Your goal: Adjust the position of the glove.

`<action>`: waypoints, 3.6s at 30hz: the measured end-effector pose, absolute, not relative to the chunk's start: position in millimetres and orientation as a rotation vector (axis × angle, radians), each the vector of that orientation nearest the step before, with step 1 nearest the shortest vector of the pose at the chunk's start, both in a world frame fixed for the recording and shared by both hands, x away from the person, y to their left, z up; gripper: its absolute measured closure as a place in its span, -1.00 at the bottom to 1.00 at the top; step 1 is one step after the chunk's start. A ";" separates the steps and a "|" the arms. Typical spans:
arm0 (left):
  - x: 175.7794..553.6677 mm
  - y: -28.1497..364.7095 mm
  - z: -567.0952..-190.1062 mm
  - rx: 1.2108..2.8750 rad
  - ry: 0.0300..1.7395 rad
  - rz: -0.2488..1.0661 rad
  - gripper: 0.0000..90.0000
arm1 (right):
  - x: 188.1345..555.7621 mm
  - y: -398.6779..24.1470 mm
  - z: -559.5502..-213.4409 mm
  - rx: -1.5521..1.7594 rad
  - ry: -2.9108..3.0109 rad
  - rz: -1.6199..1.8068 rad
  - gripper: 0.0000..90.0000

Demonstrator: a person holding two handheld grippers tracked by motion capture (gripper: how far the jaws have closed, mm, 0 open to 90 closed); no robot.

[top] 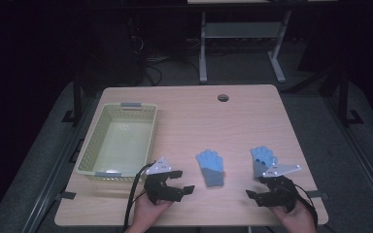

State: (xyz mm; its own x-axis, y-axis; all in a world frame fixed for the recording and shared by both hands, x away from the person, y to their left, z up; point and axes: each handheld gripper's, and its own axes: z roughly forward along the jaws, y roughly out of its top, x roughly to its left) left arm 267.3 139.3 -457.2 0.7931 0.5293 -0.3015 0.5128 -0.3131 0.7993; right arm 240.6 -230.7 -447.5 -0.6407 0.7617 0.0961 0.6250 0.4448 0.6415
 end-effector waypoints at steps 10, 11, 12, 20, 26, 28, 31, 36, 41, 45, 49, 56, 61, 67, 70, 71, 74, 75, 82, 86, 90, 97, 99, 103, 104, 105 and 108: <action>266.5 140.6 -455.9 1.971 0.777 0.038 -0.49 | 242.4 -228.3 -446.2 1.223 2.495 0.982 -0.37; 266.5 140.6 -455.9 1.971 0.777 0.038 -0.49 | 242.4 -228.3 -446.2 1.223 2.495 0.982 -0.37; 265.6 140.9 -455.1 1.970 0.768 0.038 -0.49 | 243.8 -228.1 -445.9 1.230 2.490 0.982 -0.38; 260.8 145.2 -451.8 1.945 0.772 0.041 -0.49 | 248.5 -235.2 -442.9 1.244 2.474 0.973 -0.39; 260.4 145.3 -451.8 1.942 0.770 0.043 -0.49 | 255.6 -237.0 -434.3 1.245 2.471 0.983 -0.41; 260.4 145.2 -451.2 1.942 0.765 0.051 -0.49 | 258.7 -237.9 -432.5 1.250 2.476 0.973 -0.41; 260.4 145.6 -451.5 1.939 0.769 0.047 -0.49 | 262.6 -240.7 -429.0 1.254 2.475 0.971 -0.41; 260.5 145.5 -452.6 1.935 0.774 0.045 -0.49 | 271.8 -248.7 -423.1 1.278 2.465 0.969 -0.41; 259.5 145.2 -451.7 1.936 0.771 0.051 -0.49 | 282.0 -254.4 -422.5 1.323 2.484 0.937 -0.45; 260.1 146.4 -451.6 1.933 0.772 0.052 -0.49 | 286.5 -257.0 -422.0 1.328 2.492 0.929 -0.47; 260.0 147.2 -451.0 1.931 0.773 0.053 -0.49 | 292.2 -262.0 -421.0 1.355 2.502 0.920 -0.47; 260.1 148.6 -449.7 1.921 0.769 0.067 -0.49 | 308.1 -269.8 -420.4 1.389 2.515 0.865 -0.44; 260.1 148.2 -449.2 1.907 0.774 0.063 -0.49 | 317.1 -270.9 -418.7 1.389 2.536 0.823 -0.42; 260.2 147.7 -450.6 1.915 0.775 0.057 -0.49 | 326.6 -271.8 -419.8 1.414 2.539 0.797 -0.37; 259.7 147.3 -450.0 1.911 0.774 0.059 -0.49 | 331.9 -272.7 -423.8 1.418 2.548 0.776 -0.28; 259.8 147.3 -449.8 1.915 0.770 0.063 -0.49 | 331.9 -272.7 -423.8 1.418 2.548 0.776 -0.28; 260.3 147.1 -450.9 1.918 0.775 0.057 -0.49 | 337.7 -272.3 -428.9 1.443 2.561 0.740 -0.16; 260.3 147.1 -450.9 1.918 0.775 0.057 -0.49 | 339.3 -272.6 -430.4 1.447 2.563 0.728 -0.13; 260.1 147.0 -450.4 1.918 0.772 0.057 -0.49 | 346.0 -265.8 -440.8 1.454 2.601 0.632 0.08; 260.5 147.2 -451.5 1.921 0.781 0.047 -0.49 | 347.2 -261.0 -443.9 1.434 2.603 0.577 0.17; 259.0 145.9 -450.3 1.903 0.779 0.055 -0.49 | 345.7 -257.8 -444.4 1.419 2.591 0.544 0.28; 259.1 145.6 -451.3 1.912 0.777 0.050 -0.49 | 349.8 -252.1 -442.1 1.434 2.621 0.481 0.45; 258.9 145.6 -450.9 1.911 0.777 0.049 -0.49 | 350.4 -252.0 -442.0 1.433 2.624 0.480 0.47; 259.1 145.6 -450.8 1.910 0.776 0.050 -0.49 | 353.3 -252.3 -441.4 1.464 2.627 0.475 0.64; 259.3 145.8 -451.3 1.913 0.778 0.048 -0.49 | 353.9 -253.3 -441.5 1.465 2.630 0.482 0.67; 259.5 145.9 -451.6 1.913 0.779 0.047 -0.49 | 354.3 -254.0 -441.5 1.475 2.631 0.486 0.69; 259.0 146.1 -451.3 1.909 0.778 0.050 -0.49 | 355.4 -256.2 -441.0 1.509 2.639 0.499 0.75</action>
